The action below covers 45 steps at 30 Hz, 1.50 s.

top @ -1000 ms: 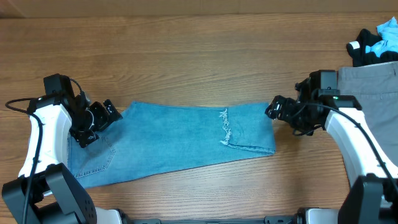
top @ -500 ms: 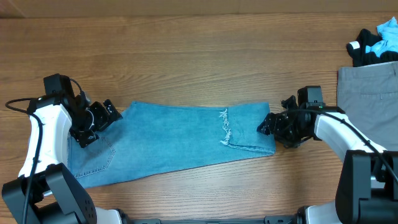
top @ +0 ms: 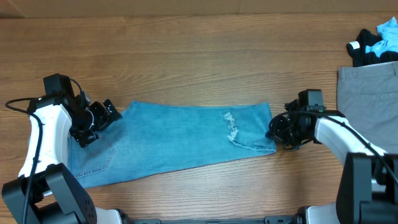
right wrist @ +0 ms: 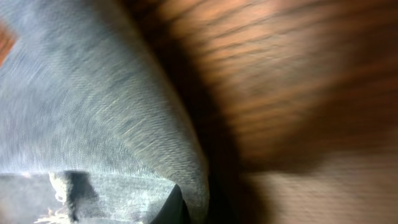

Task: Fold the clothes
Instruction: 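Release the hem and reposition the right gripper over the jeans' middle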

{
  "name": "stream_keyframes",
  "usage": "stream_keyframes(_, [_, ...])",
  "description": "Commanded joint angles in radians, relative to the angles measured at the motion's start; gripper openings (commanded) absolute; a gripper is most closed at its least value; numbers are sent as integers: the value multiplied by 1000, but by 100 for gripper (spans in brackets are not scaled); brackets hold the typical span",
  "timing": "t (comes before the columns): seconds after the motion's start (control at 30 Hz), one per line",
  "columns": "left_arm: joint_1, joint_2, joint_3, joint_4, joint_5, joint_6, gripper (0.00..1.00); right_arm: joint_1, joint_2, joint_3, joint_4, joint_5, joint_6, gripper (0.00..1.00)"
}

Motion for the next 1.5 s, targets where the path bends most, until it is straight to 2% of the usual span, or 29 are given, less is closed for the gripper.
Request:
stream_keyframes(0.0, [-3, -13, 13, 2, -25, 19, 100, -31, -108, 48, -39, 164, 42, 4])
stream_keyframes(0.13, [-3, -13, 13, 1, -27, 19, 100, -40, -217, 89, -118, 255, 68, 4])
stream_keyframes(0.3, [-3, -13, 13, 0, -27, 19, 100, -19, -368, 132, -187, 278, 67, 4])
stream_keyframes(0.5, [-3, -13, 13, -7, -27, 19, 100, 69, -470, 154, -227, 274, 93, 4])
stream_keyframes(0.63, [-3, -13, 13, -7, -27, 18, 100, 203, -455, 154, -233, 275, 127, 4])
stream_keyframes(0.83, [-3, -13, 13, -13, -27, 19, 100, 428, -342, 154, -136, 330, 280, 4])
stream_keyframes(1.07, [-3, -13, 13, -14, -27, 19, 100, 546, -203, 154, -19, 336, 329, 4])
stream_keyframes(1.23, [-3, -13, 13, -14, -31, 19, 100, 539, -196, 172, -72, 451, 330, 4])
stream_keyframes(1.47, [-3, -13, 13, -10, -31, 19, 100, 431, -220, 343, -328, 656, 307, 4])
